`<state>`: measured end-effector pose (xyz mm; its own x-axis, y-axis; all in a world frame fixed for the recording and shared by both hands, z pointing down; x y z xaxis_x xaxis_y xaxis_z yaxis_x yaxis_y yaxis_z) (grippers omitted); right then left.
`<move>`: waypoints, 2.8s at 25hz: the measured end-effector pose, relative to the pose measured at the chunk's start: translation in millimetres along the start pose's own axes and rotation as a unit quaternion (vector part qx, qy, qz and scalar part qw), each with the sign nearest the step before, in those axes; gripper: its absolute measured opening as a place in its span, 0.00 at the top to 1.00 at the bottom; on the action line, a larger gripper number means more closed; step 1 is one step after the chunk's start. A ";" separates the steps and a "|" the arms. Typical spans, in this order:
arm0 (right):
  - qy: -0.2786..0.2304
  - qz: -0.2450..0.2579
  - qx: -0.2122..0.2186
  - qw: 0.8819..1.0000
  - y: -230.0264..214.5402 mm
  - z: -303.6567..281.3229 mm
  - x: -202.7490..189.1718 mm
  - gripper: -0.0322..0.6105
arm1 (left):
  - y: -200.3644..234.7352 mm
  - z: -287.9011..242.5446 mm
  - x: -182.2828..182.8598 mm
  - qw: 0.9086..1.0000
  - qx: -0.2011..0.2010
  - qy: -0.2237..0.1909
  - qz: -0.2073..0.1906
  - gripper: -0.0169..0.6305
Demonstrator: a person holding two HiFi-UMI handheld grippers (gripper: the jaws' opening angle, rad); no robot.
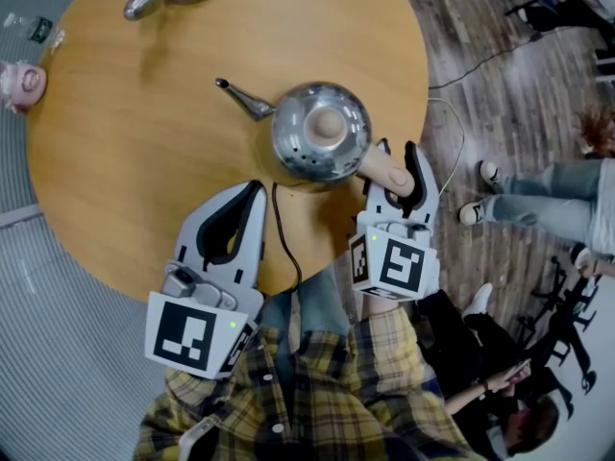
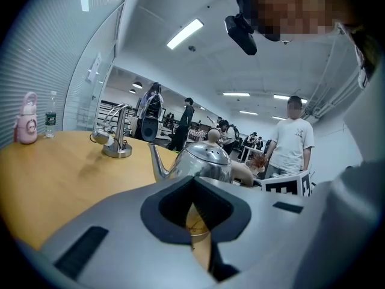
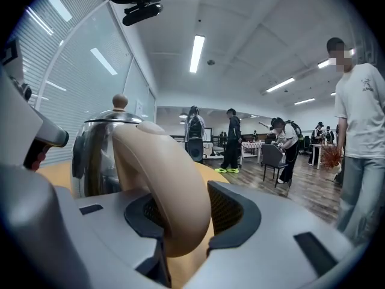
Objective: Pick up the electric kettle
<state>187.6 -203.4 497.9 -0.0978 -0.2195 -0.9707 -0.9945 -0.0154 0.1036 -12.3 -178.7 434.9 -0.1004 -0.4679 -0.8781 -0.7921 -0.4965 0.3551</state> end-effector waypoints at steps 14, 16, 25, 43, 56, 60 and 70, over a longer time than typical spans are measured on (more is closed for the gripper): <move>-0.011 -0.039 -0.019 0.999 -0.8 -7.8 1.6 0.88 | 4.7 1.3 2.3 1.000 0.009 -0.007 0.006 0.97; -0.016 -0.048 -0.020 0.999 -1.4 -7.9 0.4 0.88 | 6.3 1.5 4.3 1.000 0.010 -0.010 0.007 0.97; -0.031 -0.050 -0.026 0.998 -3.8 -12.1 9.4 0.88 | 9.2 4.4 17.7 1.000 0.018 -0.022 0.008 0.97; -0.053 -0.036 0.007 0.998 -6.3 -3.3 59.4 0.88 | 0.9 22.2 53.3 0.998 0.029 -0.055 0.008 0.97; -0.076 -0.038 0.053 0.995 -2.3 15.8 136.0 0.88 | -8.6 63.5 105.1 0.995 0.044 -0.085 0.008 0.97; -0.077 -0.050 0.075 0.993 -4.1 23.9 157.4 0.88 | -11.6 77.4 114.4 0.995 0.051 -0.086 0.006 0.97; -0.093 -0.042 0.145 0.984 -9.0 50.3 212.2 0.88 | -27.3 112.8 132.0 0.992 0.070 -0.104 -0.006 0.97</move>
<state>173.8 -200.7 280.1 0.0068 -0.0469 -0.9989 -0.9656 0.2592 -0.0188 -71.9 -144.5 273.1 -0.2012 -0.2952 -0.9340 -0.8685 -0.3873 0.3094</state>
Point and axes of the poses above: the fingertips, and each gripper's own axes: z backward along the fingers, y to its left, x out of its top, the point moved 3 cm from there along z, backward along the fingers, and after that the axes turned 5 degrees about z, right-handed, at the moved point
